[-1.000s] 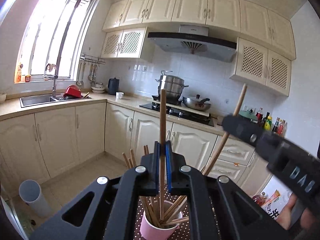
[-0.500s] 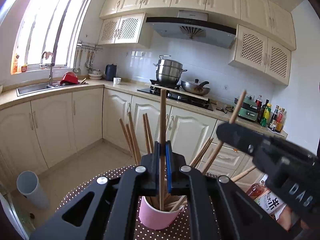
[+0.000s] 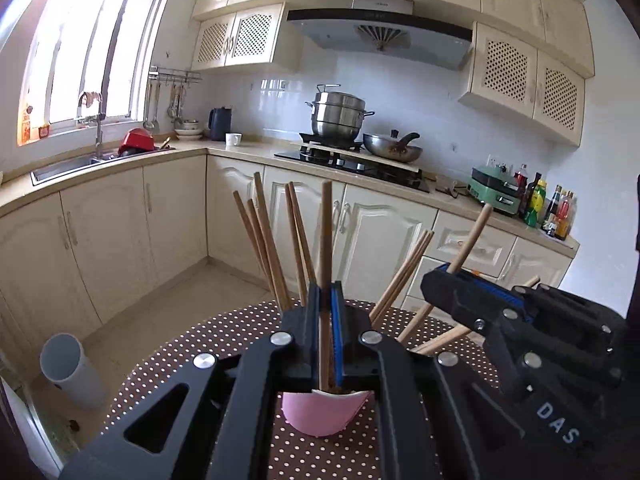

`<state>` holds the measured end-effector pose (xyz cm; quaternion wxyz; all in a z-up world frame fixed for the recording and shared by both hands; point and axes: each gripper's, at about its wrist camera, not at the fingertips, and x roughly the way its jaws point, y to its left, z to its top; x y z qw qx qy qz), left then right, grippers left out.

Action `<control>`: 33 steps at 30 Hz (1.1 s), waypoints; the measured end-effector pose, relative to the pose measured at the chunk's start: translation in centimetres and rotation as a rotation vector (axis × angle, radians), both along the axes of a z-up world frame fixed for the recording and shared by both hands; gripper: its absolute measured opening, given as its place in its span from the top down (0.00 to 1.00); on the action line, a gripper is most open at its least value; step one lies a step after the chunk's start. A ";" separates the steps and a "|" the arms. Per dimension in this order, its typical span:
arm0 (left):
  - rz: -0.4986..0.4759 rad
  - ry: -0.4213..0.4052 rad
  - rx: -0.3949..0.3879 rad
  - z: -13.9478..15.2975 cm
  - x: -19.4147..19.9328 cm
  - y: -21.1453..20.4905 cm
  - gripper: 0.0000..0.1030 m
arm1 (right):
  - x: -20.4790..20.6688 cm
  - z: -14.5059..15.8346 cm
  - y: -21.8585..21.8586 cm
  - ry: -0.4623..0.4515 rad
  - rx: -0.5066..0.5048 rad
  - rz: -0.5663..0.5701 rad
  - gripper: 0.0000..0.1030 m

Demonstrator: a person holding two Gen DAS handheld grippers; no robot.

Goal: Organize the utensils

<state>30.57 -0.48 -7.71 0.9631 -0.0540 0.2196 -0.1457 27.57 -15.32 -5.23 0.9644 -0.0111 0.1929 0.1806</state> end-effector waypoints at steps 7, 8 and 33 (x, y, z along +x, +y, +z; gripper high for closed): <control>0.032 -0.053 0.031 0.8 -1.9 0.6 0.58 | -1.1 0.5 -1.0 -0.002 0.036 -0.016 0.93; 0.038 -0.052 0.030 0.9 -2.2 0.8 0.54 | -1.2 0.6 -1.0 -0.003 0.038 -0.018 0.90; 0.090 -0.193 0.106 6.6 -22.7 1.6 0.22 | -19.7 4.5 -1.7 -0.190 0.015 -0.078 0.28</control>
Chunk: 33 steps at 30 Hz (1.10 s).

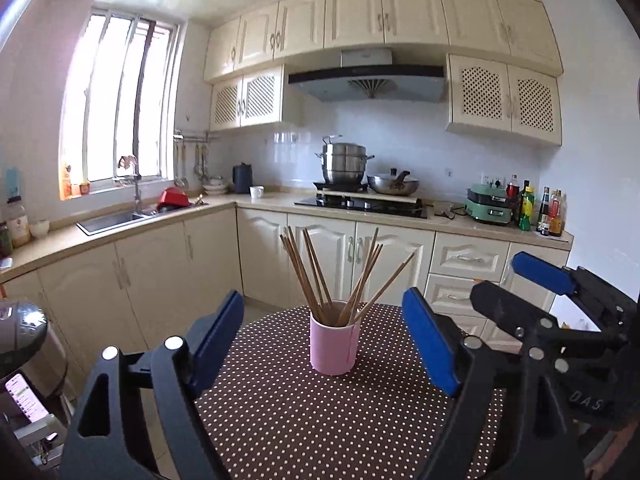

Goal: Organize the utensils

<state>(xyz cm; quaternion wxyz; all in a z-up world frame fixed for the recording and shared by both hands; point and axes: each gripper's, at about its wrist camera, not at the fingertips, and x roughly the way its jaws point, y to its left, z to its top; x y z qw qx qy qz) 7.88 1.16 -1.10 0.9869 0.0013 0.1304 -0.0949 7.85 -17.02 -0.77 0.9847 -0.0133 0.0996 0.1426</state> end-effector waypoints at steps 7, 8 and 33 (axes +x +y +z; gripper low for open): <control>0.049 -0.062 -0.001 0.5 -5.1 -0.2 0.20 | -3.7 0.0 -0.2 -0.042 0.006 -0.014 0.23; 0.055 -0.065 -0.002 0.5 -5.6 -0.2 0.19 | -4.1 0.1 -0.3 -0.045 0.006 -0.017 0.22; 0.116 -0.170 0.028 1.4 -8.8 -0.9 0.17 | -6.5 -0.1 -0.9 -0.094 0.002 -0.032 0.18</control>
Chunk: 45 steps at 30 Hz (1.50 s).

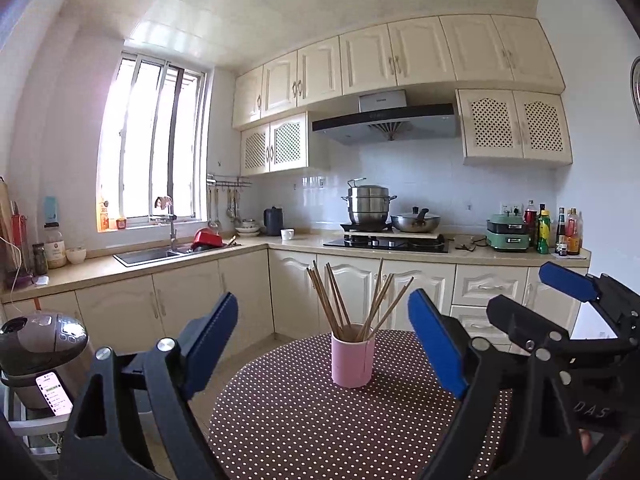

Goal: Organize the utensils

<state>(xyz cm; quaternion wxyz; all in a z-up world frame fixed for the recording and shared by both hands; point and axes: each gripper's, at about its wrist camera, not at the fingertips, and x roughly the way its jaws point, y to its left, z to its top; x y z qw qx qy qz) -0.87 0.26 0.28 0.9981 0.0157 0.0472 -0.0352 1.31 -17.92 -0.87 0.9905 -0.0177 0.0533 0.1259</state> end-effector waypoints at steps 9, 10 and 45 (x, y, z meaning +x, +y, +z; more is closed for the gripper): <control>0.013 -0.008 0.007 -0.1 0.1 -0.2 0.17 | 0.1 0.0 0.1 0.001 -0.006 0.002 0.18; 0.013 -0.008 0.007 -0.1 0.2 -0.2 0.17 | 0.1 0.0 0.1 0.000 -0.007 0.002 0.18; 0.025 -0.002 0.017 -0.4 1.2 -0.6 0.17 | 1.1 -0.3 0.0 0.022 -0.001 0.006 0.18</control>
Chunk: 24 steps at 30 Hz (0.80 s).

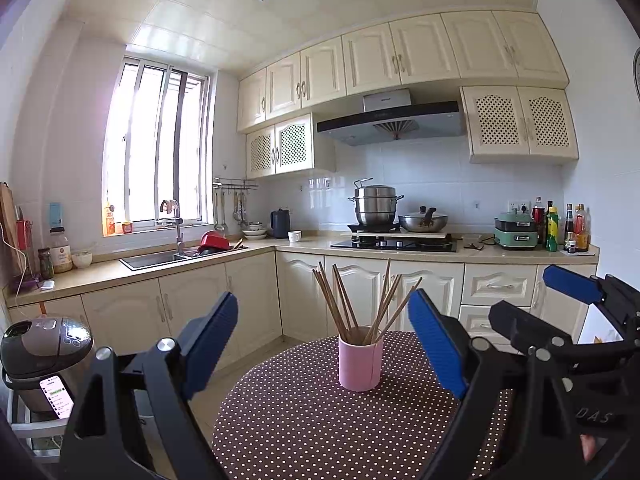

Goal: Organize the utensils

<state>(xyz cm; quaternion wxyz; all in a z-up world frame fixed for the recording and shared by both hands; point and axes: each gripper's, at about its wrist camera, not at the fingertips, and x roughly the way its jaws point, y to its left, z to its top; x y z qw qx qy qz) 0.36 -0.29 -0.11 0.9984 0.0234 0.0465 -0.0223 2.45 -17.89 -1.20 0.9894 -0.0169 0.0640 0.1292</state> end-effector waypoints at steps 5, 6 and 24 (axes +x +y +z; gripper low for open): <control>0.001 0.002 0.000 0.0 0.1 0.1 0.17 | 0.0 0.0 0.0 0.002 -0.001 -0.001 0.18; 0.002 0.003 0.000 0.0 0.0 -0.1 0.17 | 0.0 0.0 0.0 0.003 -0.001 -0.001 0.18; -0.002 0.004 0.002 0.0 0.1 0.0 0.17 | 0.3 -0.2 -0.4 0.012 0.008 0.003 0.18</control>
